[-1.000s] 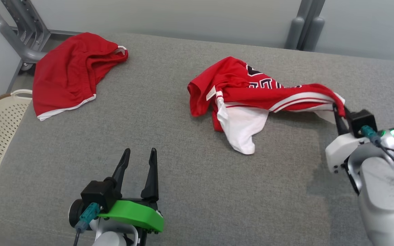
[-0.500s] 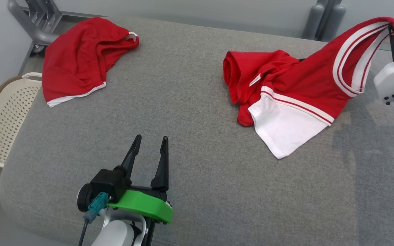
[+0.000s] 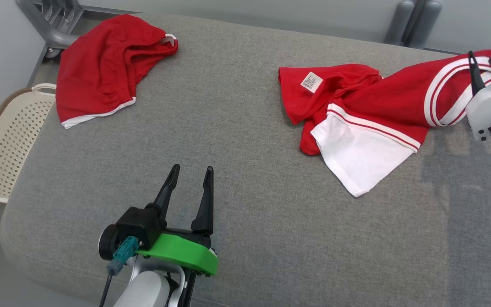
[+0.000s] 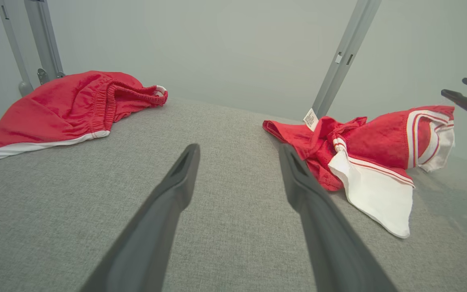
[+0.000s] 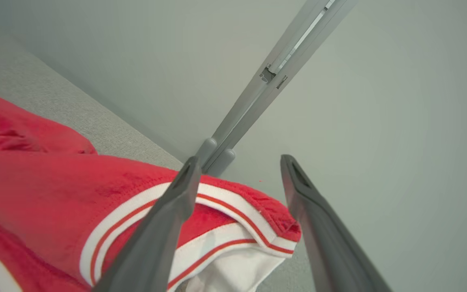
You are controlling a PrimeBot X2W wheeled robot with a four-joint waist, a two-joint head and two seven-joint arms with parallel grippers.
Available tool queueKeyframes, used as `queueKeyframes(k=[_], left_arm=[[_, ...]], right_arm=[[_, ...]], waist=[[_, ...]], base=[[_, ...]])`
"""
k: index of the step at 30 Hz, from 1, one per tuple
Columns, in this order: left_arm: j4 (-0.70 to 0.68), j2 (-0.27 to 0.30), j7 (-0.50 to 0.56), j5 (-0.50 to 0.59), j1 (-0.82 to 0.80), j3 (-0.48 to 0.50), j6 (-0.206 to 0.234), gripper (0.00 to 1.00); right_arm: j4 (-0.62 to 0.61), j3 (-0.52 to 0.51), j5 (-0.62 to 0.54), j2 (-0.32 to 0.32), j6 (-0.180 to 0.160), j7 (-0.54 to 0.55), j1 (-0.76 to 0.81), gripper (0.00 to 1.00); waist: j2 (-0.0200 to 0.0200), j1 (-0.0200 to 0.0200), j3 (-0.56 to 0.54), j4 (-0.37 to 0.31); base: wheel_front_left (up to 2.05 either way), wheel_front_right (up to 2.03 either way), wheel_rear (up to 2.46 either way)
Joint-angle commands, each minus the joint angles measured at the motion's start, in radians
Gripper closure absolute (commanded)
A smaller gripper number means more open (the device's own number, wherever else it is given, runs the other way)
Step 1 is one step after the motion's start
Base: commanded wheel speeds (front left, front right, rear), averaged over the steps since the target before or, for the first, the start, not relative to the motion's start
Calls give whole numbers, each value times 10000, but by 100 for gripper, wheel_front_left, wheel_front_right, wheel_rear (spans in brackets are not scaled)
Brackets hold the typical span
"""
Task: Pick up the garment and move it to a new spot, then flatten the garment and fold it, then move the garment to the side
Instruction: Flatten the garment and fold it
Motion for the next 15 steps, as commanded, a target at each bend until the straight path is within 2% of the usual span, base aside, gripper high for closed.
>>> queueKeyframes(k=[1, 5, 7, 15], left_arm=[[24, 18, -31, 98, -82, 32, 33, 0], [12, 59, -31, 87, 5, 56, 50, 0], [-12, 74, -31, 80, 53, 79, 73, 0], [-185, 192, -25, 93, 226, 126, 219, 0]], right_arm=[[-4, -107, -61, -108, -17, -62, 25, 0], [-136, -405, -74, -65, -17, -125, -66, 0], [-156, -372, 147, 177, -15, -133, -24, 0], [-1114, 942, 2128, 1037, -17, -136, 913, 0]], waist=[[0, 0, -30, -82], [0, 0, -155, -346], [0, 0, -227, -499], [0, 0, -492, -1071]], base=[[0, 0, 0], [0, 0, 0], [0, 0, 0], [0, 0, 0]])
